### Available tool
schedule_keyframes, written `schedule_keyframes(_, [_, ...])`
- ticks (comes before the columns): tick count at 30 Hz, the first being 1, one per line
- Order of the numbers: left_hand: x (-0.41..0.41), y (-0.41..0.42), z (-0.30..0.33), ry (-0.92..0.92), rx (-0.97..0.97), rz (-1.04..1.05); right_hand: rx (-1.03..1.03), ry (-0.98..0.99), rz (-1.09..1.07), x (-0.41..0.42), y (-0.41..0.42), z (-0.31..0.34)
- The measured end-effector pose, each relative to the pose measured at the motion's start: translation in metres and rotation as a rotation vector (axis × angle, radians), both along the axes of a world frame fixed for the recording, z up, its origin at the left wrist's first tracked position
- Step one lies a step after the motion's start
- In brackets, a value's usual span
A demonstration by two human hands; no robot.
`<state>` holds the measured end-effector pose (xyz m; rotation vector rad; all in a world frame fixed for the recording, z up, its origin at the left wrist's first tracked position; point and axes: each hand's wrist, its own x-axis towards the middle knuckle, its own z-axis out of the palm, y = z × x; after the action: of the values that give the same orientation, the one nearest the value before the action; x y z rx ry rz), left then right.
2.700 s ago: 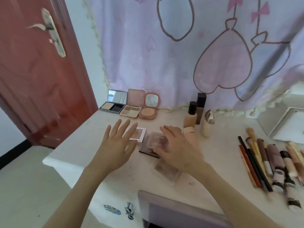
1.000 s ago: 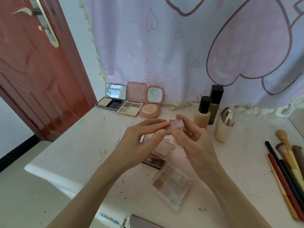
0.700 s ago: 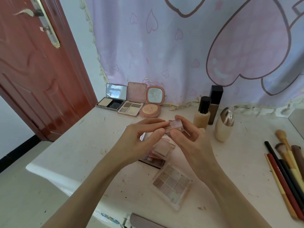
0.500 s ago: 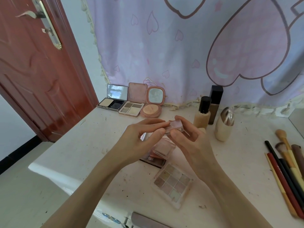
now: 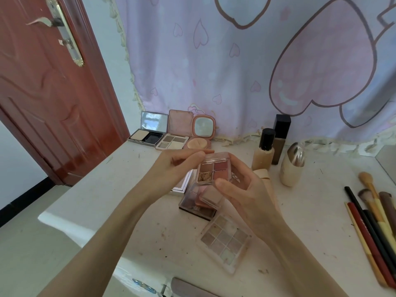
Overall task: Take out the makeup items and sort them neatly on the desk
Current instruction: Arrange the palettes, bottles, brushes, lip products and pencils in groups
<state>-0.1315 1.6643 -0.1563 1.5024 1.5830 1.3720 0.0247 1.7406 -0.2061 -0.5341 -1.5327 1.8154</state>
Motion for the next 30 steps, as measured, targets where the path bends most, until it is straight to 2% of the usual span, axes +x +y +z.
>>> schedule_keyframes(4, [-0.010, 0.007, 0.003, -0.101, -0.101, 0.015, -0.097, 0.031, 0.080, -0.001, -0.001, 0.002])
schedule_keyframes(7, [-0.011, 0.012, 0.005, -0.171, -0.075, 0.082, -0.176, 0.102, 0.076, -0.004, 0.002, 0.008])
schedule_keyframes(13, [-0.018, 0.023, 0.010, -0.149, -0.099, 0.166, -0.040, -0.052, -0.158, -0.027, 0.017, 0.029])
schedule_keyframes(20, [-0.043, 0.010, 0.009, -0.240, -0.100, 0.305, 0.085, -0.173, -0.191, -0.080, 0.023, 0.035])
schedule_keyframes(25, [-0.068, -0.023, -0.012, -0.044, -0.222, 0.517, -0.005, -0.259, -0.226, -0.139, 0.030, 0.032])
schedule_keyframes(30, [-0.095, -0.031, -0.043, 0.109, -0.254, 0.640, -0.192, -0.273, -0.103, -0.195, 0.027, 0.025])
